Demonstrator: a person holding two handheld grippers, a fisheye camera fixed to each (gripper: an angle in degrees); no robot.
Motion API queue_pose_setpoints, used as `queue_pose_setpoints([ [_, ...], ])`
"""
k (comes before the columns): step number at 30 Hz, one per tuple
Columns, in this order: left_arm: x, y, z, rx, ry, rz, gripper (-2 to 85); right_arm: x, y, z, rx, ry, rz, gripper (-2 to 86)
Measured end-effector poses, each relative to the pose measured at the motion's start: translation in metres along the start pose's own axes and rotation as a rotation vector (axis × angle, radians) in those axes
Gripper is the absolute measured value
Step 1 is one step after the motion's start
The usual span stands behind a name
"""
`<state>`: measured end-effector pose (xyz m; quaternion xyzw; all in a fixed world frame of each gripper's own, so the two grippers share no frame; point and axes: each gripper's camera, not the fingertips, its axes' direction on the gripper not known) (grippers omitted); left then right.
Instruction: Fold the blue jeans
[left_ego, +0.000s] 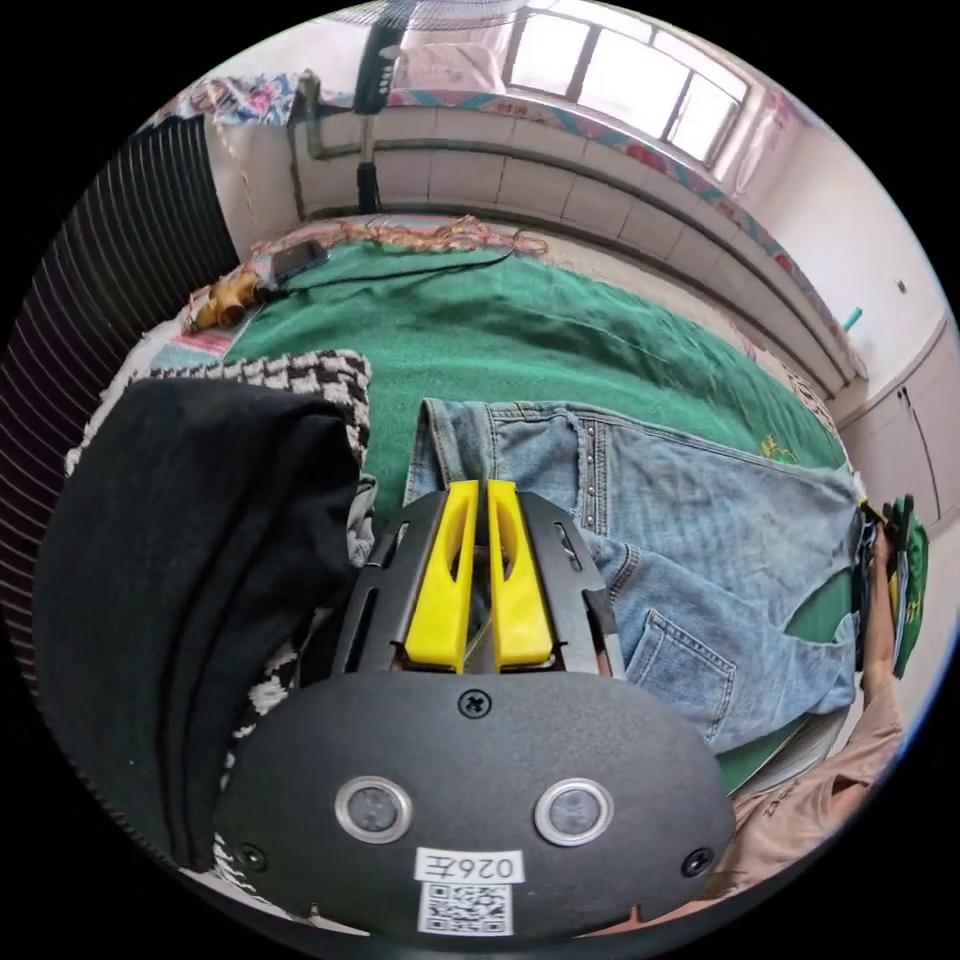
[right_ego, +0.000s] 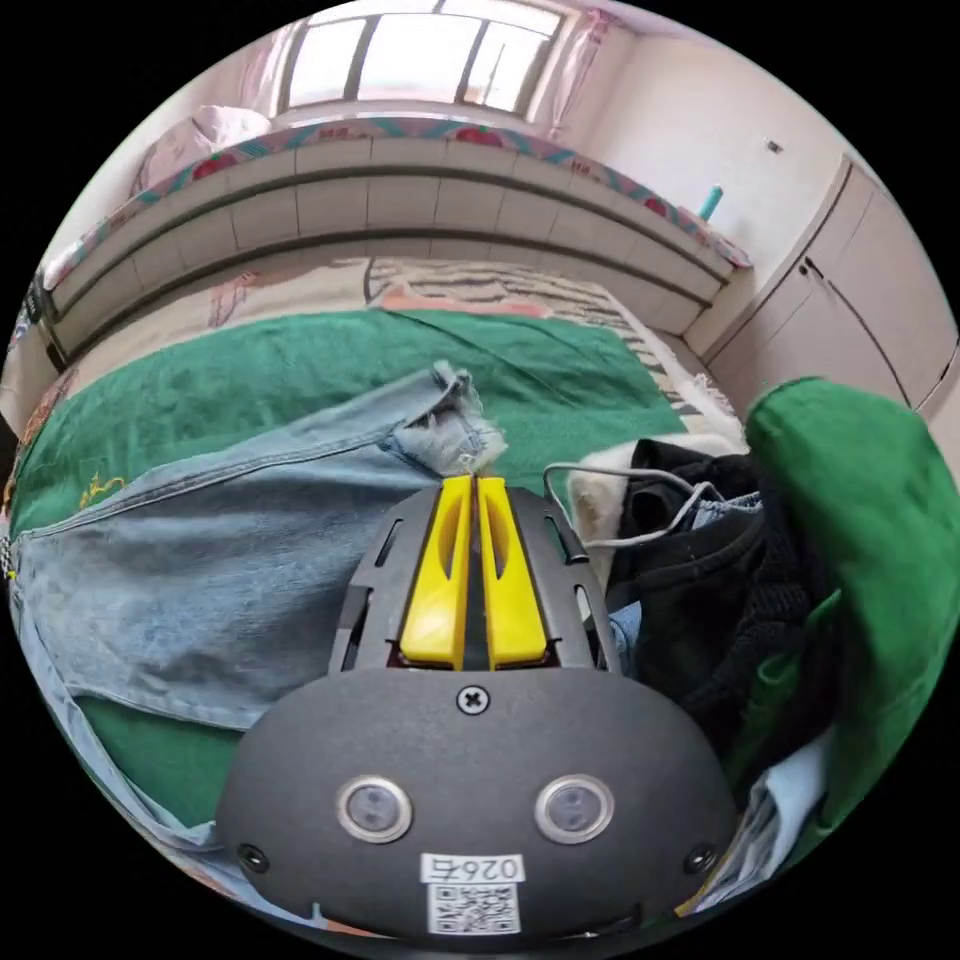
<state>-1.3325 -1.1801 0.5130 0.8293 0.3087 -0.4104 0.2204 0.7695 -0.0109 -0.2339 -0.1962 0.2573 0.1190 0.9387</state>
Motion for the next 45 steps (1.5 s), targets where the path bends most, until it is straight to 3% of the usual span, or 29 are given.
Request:
queue_pose_setpoints([
  [3,-0.008,-0.015,-0.001,-0.071,0.04,-0.057,0.3,-0.014,-0.003,0.034,-0.191,0.114,-0.046,4.8],
  [6,-0.007,-0.022,-0.046,-0.027,0.07,-0.092,-0.6,-0.026,0.013,0.008,-0.094,0.174,-0.065,4.0],
  [9,0.013,-0.019,-0.087,-0.003,-0.063,-0.056,-0.9,-0.038,0.046,-0.028,0.075,0.012,-0.105,0.2],
  [11,0.028,-0.019,-0.103,-0.033,-0.104,-0.025,-0.9,-0.044,0.058,-0.013,0.008,0.002,-0.149,-0.5],
  [12,0.041,-0.015,-0.127,0.011,-0.154,-0.029,-0.9,-0.045,0.062,0.01,-0.129,0.03,-0.19,-0.7],
  [17,0.119,0.024,-0.288,0.347,-0.291,0.03,-0.9,0.005,0.087,-0.067,0.006,-0.104,-0.071,-0.9],
  [20,0.169,0.071,-0.407,0.588,-0.286,0.065,-0.8,0.026,0.131,-0.175,0.255,-0.078,-0.083,-0.9],
  [23,0.209,0.135,-0.516,0.845,-0.161,0.112,-0.3,0.045,0.216,-0.301,0.618,-0.092,-0.117,-0.9],
  [26,0.234,0.19,-0.591,1.05,0.161,0.305,1.7,0.069,0.333,-0.392,1.072,-0.156,-0.105,-1.0],
  [28,0.243,0.218,-0.624,1.13,0.447,0.483,0.3,0.098,0.412,-0.432,1.293,-0.363,-0.106,-1.0],
  [30,0.257,0.223,-0.638,1.06,0.501,0.541,-0.2,0.115,0.44,-0.455,1.22,-0.477,-0.194,-1.0],
  [32,0.277,0.221,-0.644,1.005,0.375,0.534,-0.1,0.126,0.457,-0.466,1.149,-0.457,-0.191,-1.0],
  [35,0.301,0.197,-0.624,0.955,0.137,0.511,2.3,0.13,0.464,-0.46,1.061,-0.263,-0.197,-0.9],
  [40,0.29,0.082,-0.509,0.63,0.089,0.389,17.7,0.127,0.383,-0.395,0.586,-0.242,-0.275,1.3],
  [45,0.281,0.005,-0.384,0.42,0.013,0.327,18.5,0.094,0.288,-0.306,0.213,-0.133,-0.382,5.0],
])
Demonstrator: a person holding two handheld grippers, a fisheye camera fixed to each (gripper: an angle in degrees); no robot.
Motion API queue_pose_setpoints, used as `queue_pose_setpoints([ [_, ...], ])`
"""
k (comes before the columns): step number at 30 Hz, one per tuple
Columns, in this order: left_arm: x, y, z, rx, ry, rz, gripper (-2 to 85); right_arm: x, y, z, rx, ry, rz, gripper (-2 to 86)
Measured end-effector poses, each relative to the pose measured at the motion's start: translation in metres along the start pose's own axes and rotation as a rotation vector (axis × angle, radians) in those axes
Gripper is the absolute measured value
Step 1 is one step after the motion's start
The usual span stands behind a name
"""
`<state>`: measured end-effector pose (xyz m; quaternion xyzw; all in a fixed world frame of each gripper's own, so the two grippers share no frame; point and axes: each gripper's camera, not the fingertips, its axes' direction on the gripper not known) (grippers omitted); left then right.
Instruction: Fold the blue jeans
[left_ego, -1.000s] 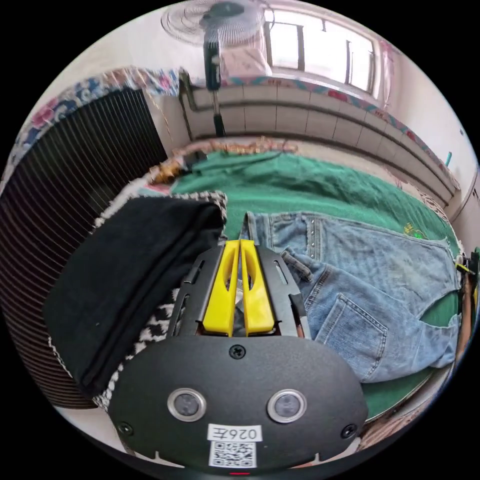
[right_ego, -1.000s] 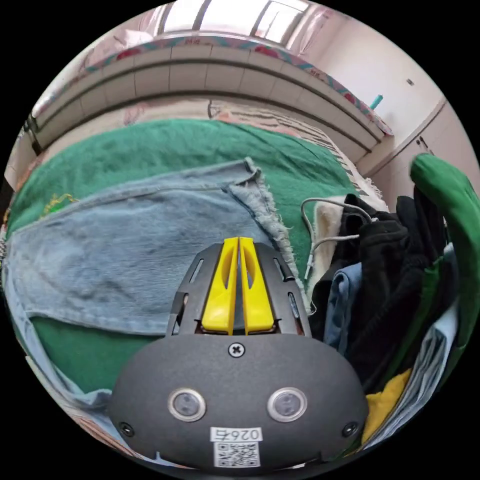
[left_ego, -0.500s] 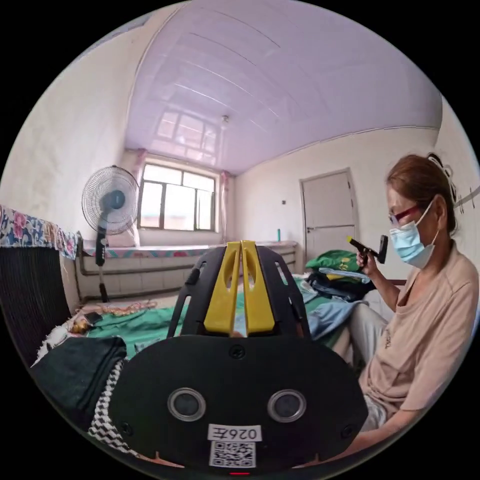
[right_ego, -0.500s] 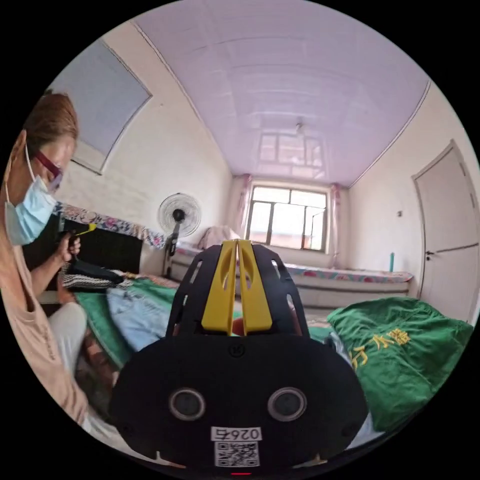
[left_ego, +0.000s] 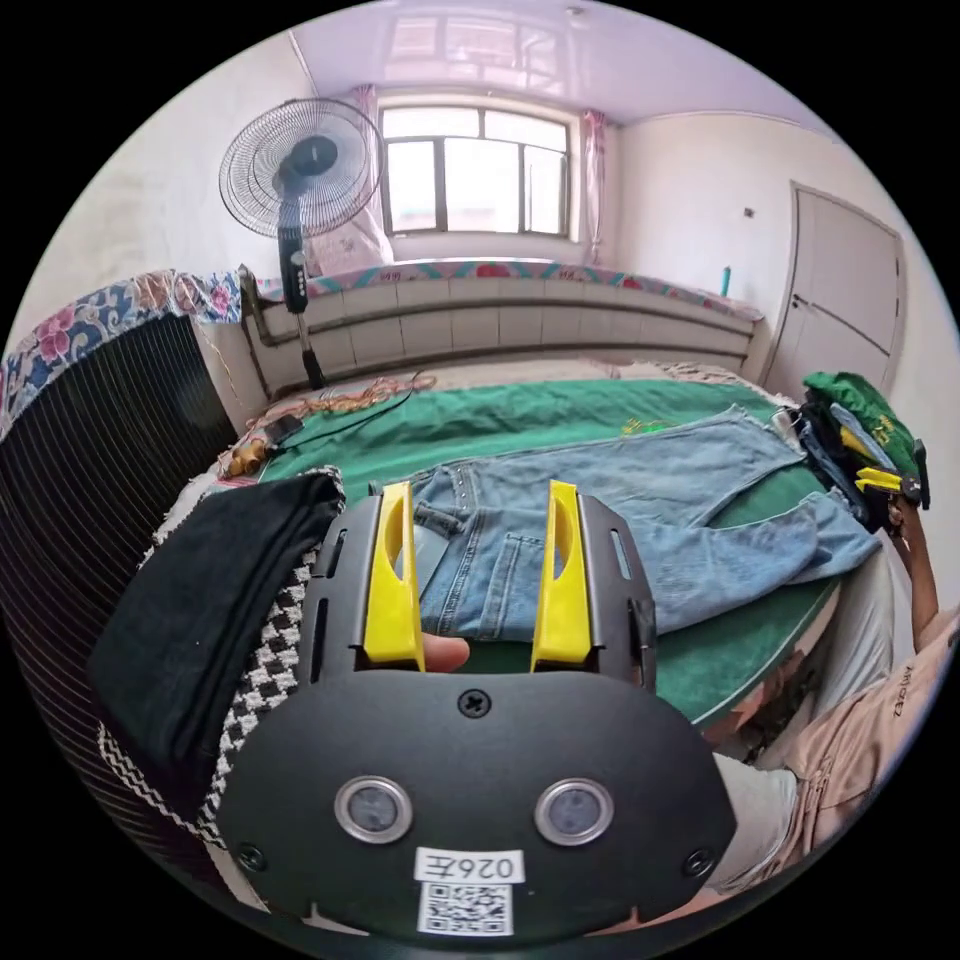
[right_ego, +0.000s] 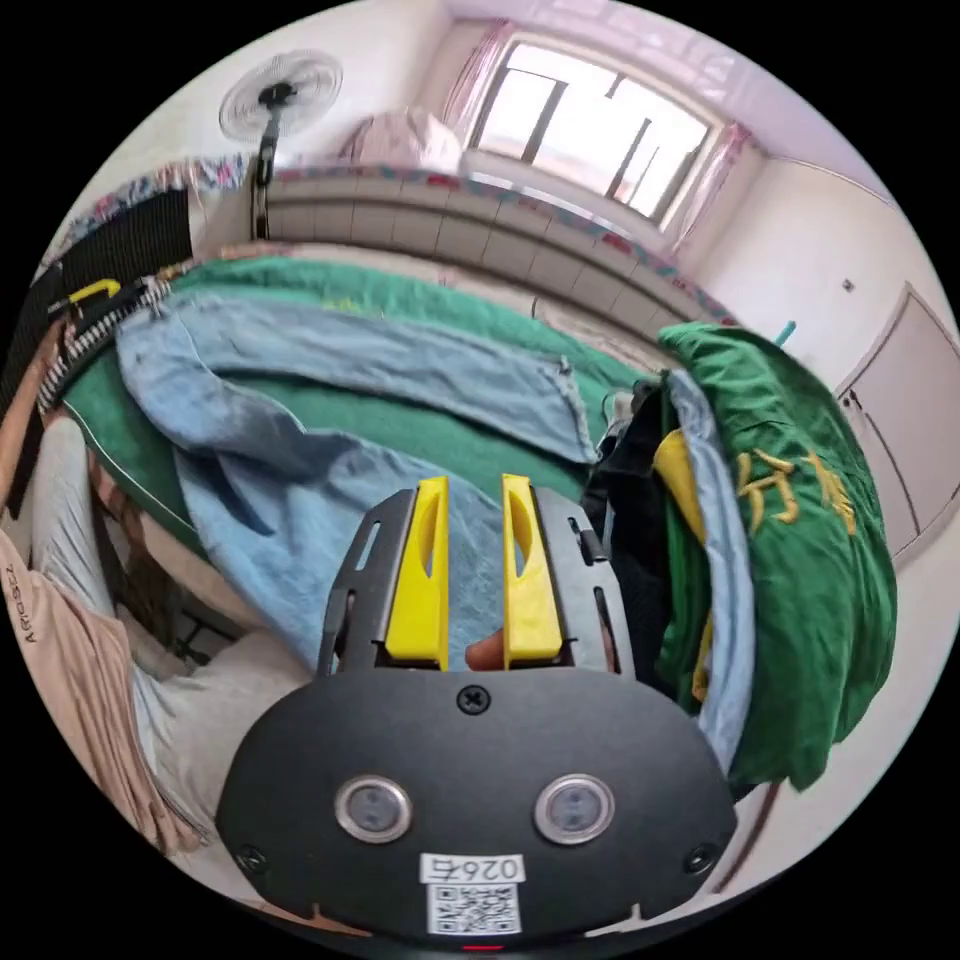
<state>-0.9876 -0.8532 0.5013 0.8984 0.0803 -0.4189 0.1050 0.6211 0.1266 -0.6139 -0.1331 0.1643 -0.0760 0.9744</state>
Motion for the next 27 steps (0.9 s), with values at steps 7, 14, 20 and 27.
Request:
queue_pose_setpoints([
  [7,-0.033,-0.021,0.155,-0.216,-0.067,0.026,21.0,0.053,-0.08,0.093,-0.188,-0.169,-0.132,9.0],
  [14,-0.061,-0.003,0.303,-0.576,-0.071,0.057,18.5,0.074,-0.111,0.154,-0.392,-0.253,-0.131,9.2],
  [20,-0.092,0.039,0.269,-0.4,-0.022,-0.058,9.5,0.066,-0.124,0.109,-0.337,-0.139,-0.065,-0.9],
  [27,-0.127,0.096,0.131,-0.012,0.015,-0.181,7.6,0.07,-0.125,-0.056,0.078,0.057,0.186,-1.1],
])
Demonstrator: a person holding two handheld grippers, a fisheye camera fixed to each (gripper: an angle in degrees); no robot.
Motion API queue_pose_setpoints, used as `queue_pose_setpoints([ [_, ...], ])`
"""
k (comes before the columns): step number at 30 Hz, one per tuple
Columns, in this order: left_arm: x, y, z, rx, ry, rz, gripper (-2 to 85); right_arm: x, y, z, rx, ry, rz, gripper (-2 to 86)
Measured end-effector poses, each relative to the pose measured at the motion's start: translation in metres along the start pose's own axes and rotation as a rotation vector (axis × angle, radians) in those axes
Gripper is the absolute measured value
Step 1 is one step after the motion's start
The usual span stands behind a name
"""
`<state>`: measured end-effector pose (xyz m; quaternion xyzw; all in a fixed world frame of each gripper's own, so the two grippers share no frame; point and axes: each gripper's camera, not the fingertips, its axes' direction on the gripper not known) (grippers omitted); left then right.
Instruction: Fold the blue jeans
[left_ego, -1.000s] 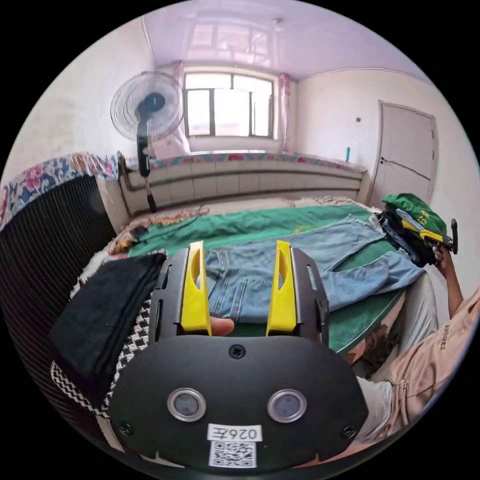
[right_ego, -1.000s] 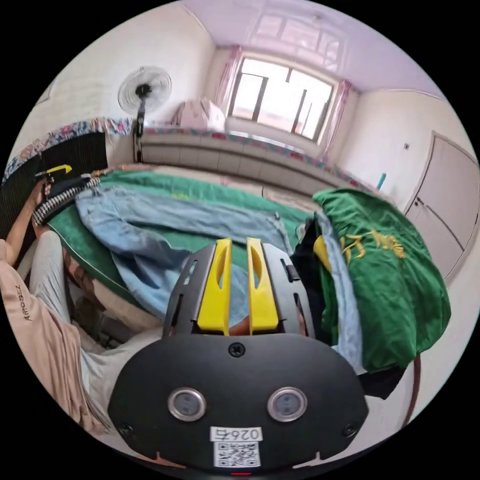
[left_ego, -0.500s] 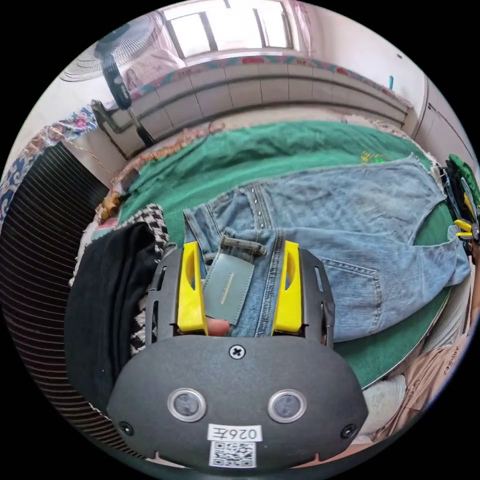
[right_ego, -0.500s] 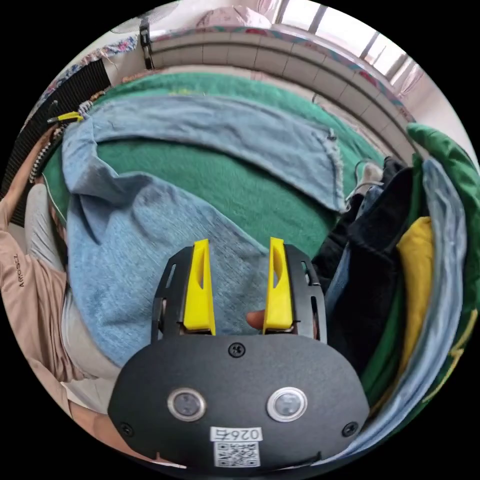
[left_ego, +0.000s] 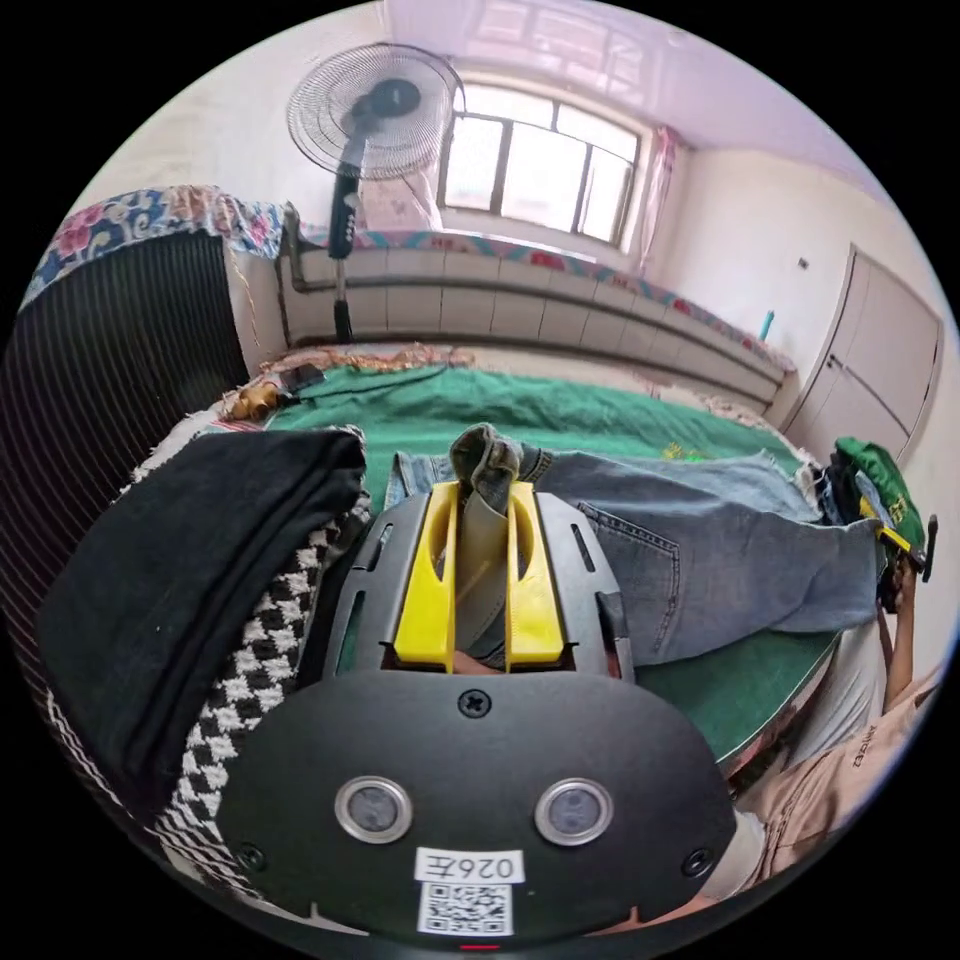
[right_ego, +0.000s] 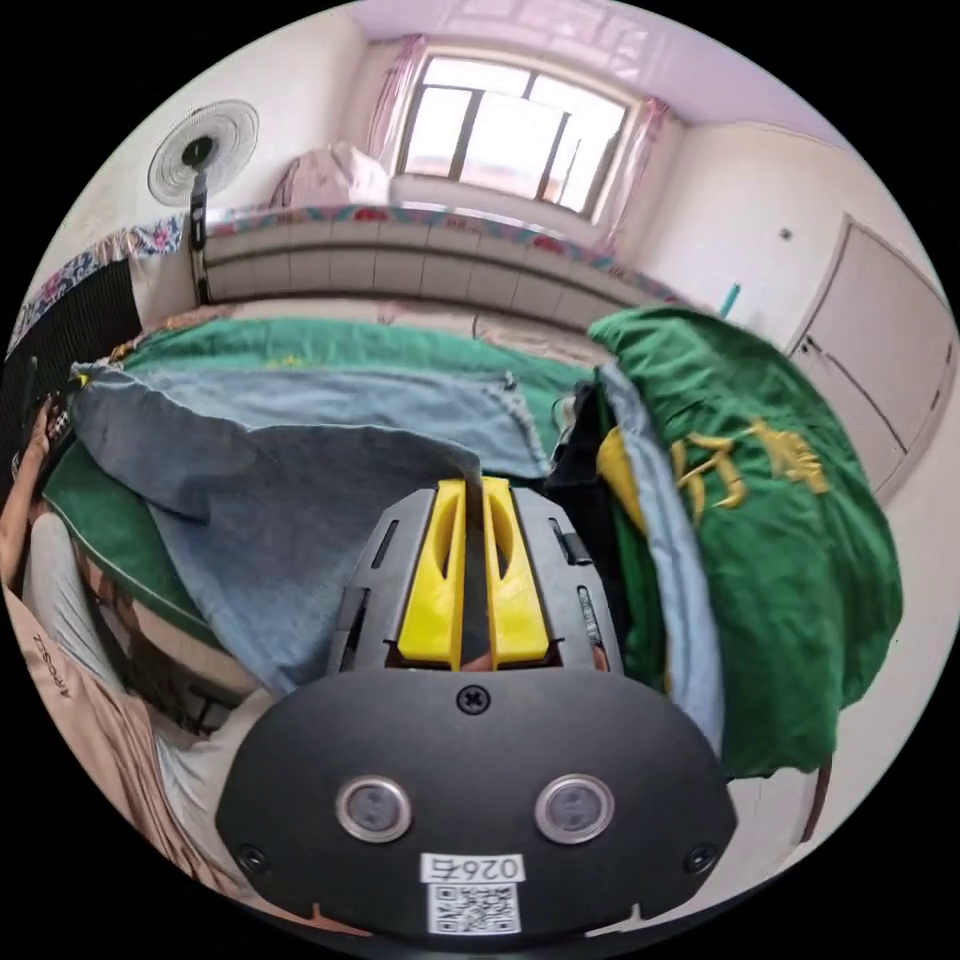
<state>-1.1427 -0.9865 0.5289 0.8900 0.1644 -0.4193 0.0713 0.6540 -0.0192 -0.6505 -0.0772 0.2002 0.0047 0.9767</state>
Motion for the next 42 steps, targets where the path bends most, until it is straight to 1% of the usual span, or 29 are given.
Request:
queue_pose_setpoints([
  [3,-0.017,0.004,-0.027,0.086,0.003,-0.064,7.5,-0.013,-0.033,-0.041,0.108,0.094,-0.005,-1.1],
  [5,-0.02,-0.001,-0.028,0.086,-0.02,-0.07,7.4,-0.022,-0.068,-0.043,0.106,0.144,-0.048,-1.1],
  [8,-0.018,-0.013,-0.011,0.035,-0.083,-0.054,7.4,-0.031,-0.137,-0.014,0.065,0.163,-0.102,-1.1],
  [10,-0.019,-0.022,0.01,-0.006,-0.121,-0.063,7.6,-0.041,-0.196,0.029,0.002,0.161,-0.143,-1.0],
  [11,-0.02,-0.024,0.016,-0.015,-0.125,-0.068,7.6,-0.044,-0.211,0.042,-0.018,0.159,-0.153,-1.0],
  [13,-0.027,-0.033,0.047,-0.069,-0.149,-0.104,8.4,-0.059,-0.266,0.103,-0.111,0.152,-0.183,-0.7],
  [15,-0.034,-0.036,0.074,-0.11,-0.21,-0.153,10.0,-0.073,-0.298,0.147,-0.106,0.136,-0.174,0.2],
  [17,-0.04,-0.034,0.104,-0.175,-0.26,-0.178,12.1,-0.087,-0.327,0.198,-0.158,0.13,-0.147,1.6],
  [19,-0.047,-0.023,0.139,-0.317,-0.319,-0.231,13.5,-0.108,-0.349,0.26,-0.3,0.141,-0.119,2.5],
  [21,-0.042,-0.013,0.139,-0.343,-0.343,-0.238,13.4,-0.125,-0.349,0.277,-0.334,0.201,-0.137,2.9],
  [23,-0.03,-0.004,0.114,-0.281,-0.332,-0.237,12.1,-0.137,-0.341,0.267,-0.282,0.228,-0.138,2.7],
  [25,0.0,0.012,0.064,-0.164,-0.349,-0.217,5.4,-0.144,-0.317,0.233,-0.196,0.237,-0.138,0.4],
  [26,0.012,0.017,0.051,-0.131,-0.36,-0.2,3.9,-0.144,-0.31,0.223,-0.172,0.243,-0.129,0.1],
  [27,0.038,0.028,0.026,-0.066,-0.367,-0.146,0.9,-0.141,-0.293,0.205,-0.131,0.258,-0.093,-0.6],
  [28,0.068,0.039,0.007,-0.019,-0.359,-0.07,0.2,-0.137,-0.278,0.192,-0.101,0.251,-0.061,-0.8],
  [29,0.083,0.045,0.002,-0.01,-0.352,-0.027,-0.2,-0.136,-0.27,0.188,-0.091,0.233,-0.055,-0.9],
  [30,0.111,0.056,-0.002,-0.022,-0.344,0.047,-0.5,-0.136,-0.256,0.184,-0.085,0.175,-0.052,-1.1],
  [31,0.135,0.067,0.004,-0.071,-0.336,0.109,-0.7,-0.137,-0.244,0.189,-0.101,0.121,-0.049,-1.2],
  [32,0.144,0.072,0.011,-0.107,-0.335,0.137,-0.7,-0.139,-0.239,0.195,-0.12,0.097,-0.054,-1.2],
  [33,0.158,0.082,0.031,-0.204,-0.358,0.186,-0.8,-0.143,-0.231,0.215,-0.192,0.074,-0.089,-1.3],
  [34,0.164,0.094,0.06,-0.339,-0.407,0.227,-0.7,-0.145,-0.223,0.245,-0.314,0.109,-0.128,-1.3],
  [35,0.163,0.101,0.076,-0.421,-0.427,0.23,-0.7,-0.144,-0.218,0.261,-0.384,0.149,-0.135,-1.4],
  [36,0.165,0.11,0.081,-0.435,-0.394,0.224,-0.8,-0.139,-0.211,0.268,-0.36,0.128,-0.126,-1.4],
  [37,0.164,0.109,0.063,-0.401,-0.361,0.141,-0.9,-0.124,-0.21,0.261,-0.329,0.123,-0.004,-1.4],
  [38,0.162,0.107,0.057,-0.42,-0.332,0.086,-0.9,-0.117,-0.211,0.26,-0.347,0.135,0.056,-1.4],
  [39,0.164,0.105,0.043,-0.44,-0.263,0.018,-0.9,-0.109,-0.213,0.256,-0.37,0.131,0.101,-1.4],
  [41,0.19,0.109,0.01,-0.383,-0.237,0.014,-0.9,-0.109,-0.216,0.236,-0.31,0.109,0.123,-1.4],
  [42,0.219,0.113,-0.015,-0.338,-0.242,0.042,-0.9,-0.114,-0.218,0.22,-0.259,0.079,0.141,-1.4],
])
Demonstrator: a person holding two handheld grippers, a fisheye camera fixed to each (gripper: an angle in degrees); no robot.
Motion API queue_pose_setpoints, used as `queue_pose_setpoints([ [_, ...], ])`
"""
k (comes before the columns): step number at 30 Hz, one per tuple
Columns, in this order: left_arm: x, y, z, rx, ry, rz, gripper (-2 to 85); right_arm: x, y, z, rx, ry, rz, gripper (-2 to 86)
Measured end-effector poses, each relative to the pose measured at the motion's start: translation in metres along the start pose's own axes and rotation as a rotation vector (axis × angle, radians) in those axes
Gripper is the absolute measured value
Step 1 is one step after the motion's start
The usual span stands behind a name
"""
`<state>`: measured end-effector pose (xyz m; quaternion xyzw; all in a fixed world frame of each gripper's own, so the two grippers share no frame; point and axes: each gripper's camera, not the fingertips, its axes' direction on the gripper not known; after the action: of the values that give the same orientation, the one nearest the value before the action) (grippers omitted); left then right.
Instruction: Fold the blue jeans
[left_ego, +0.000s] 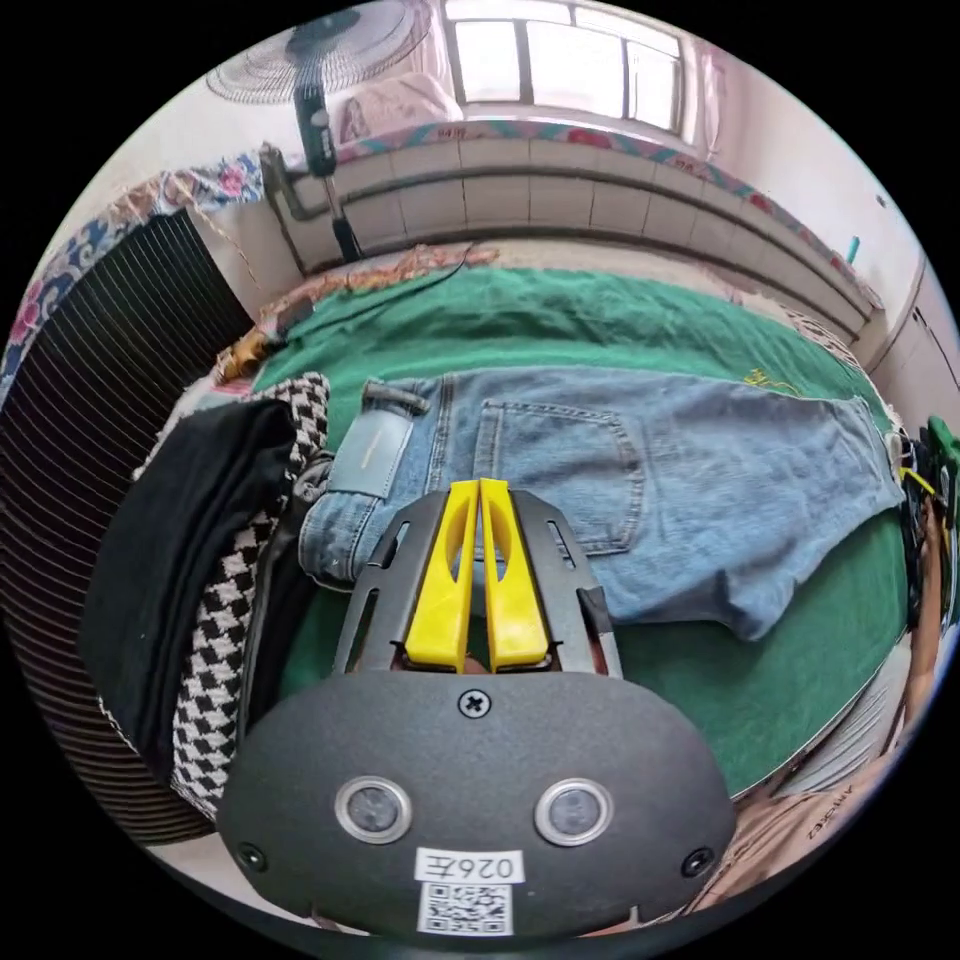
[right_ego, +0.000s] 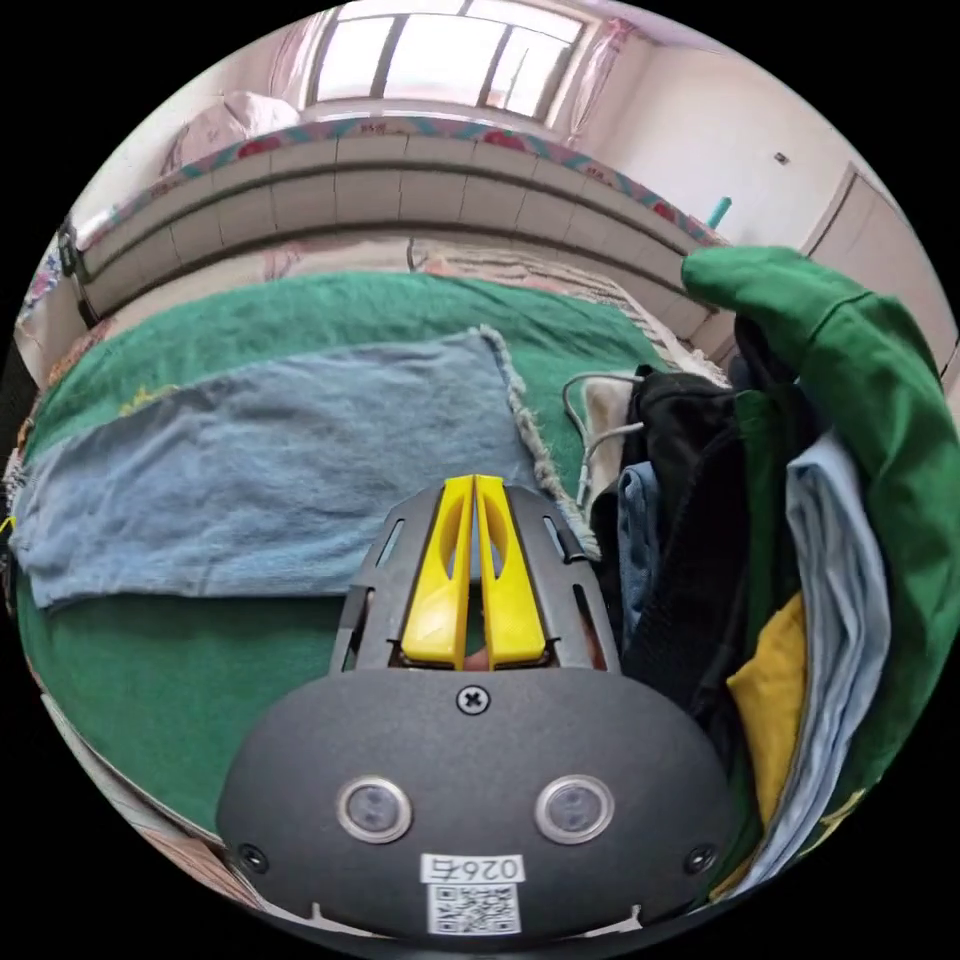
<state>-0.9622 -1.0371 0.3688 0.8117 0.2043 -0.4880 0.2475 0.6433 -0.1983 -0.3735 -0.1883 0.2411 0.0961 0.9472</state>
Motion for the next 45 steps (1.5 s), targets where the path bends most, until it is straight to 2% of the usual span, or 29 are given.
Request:
queue_pose_setpoints([
  [4,0.102,0.045,-0.077,0.145,0.074,0.131,-1.0,-0.055,0.007,-0.049,0.077,-0.226,-0.107,-1.4],
  [8,0.194,0.082,-0.101,0.228,0.188,0.298,-0.9,-0.138,0.032,-0.07,0.098,-0.337,-0.297,-1.4],
  [12,0.288,0.124,-0.049,-0.089,0.105,0.576,-0.8,-0.208,0.076,-0.043,0.051,-0.3,-0.456,-1.4],
  [13,0.295,0.134,-0.063,-0.046,0.104,0.588,-0.7,-0.218,0.082,-0.022,-0.017,-0.25,-0.49,-1.4],
  [15,0.3,0.139,-0.076,-0.091,0.12,0.548,-0.7,-0.216,0.086,0.012,-0.119,-0.155,-0.481,-1.4],
  [17,0.307,0.155,-0.097,-0.035,0.094,0.517,-0.7,-0.197,0.089,0.032,-0.15,-0.234,-0.404,-1.3],
  [19,0.325,0.18,-0.121,0.024,0.03,0.526,-0.7,-0.159,0.093,0.049,-0.177,-0.463,-0.207,-1.3],
  [21,0.341,0.196,-0.132,0.037,-0.004,0.523,-0.8,-0.141,0.104,0.057,-0.148,-0.553,-0.112,-1.2],
  [26,0.386,0.239,-0.168,0.017,-0.067,0.461,-0.7,-0.124,0.148,0.065,-0.083,-0.512,0.055,-0.9],
  [30,0.462,0.307,-0.226,0.09,-0.049,0.456,-0.7,-0.115,0.193,0.08,-0.048,-0.647,0.235,-0.9],
  [33,0.532,0.356,-0.264,0.171,0.021,0.48,-0.7,-0.108,0.234,0.096,-0.025,-0.733,0.427,-0.8],
  [37,0.643,0.386,-0.304,0.198,0.108,0.657,-0.7,-0.098,0.297,0.108,0.043,-0.754,0.692,-0.5],
  [41,0.725,0.386,-0.34,0.292,0.179,0.767,-0.4,-0.093,0.338,0.115,0.072,-0.718,0.823,2.6],
  [45,0.804,0.353,-0.347,0.316,0.384,0.805,1.4,-0.094,0.37,0.138,0.066,-0.771,0.921,6.9],
])
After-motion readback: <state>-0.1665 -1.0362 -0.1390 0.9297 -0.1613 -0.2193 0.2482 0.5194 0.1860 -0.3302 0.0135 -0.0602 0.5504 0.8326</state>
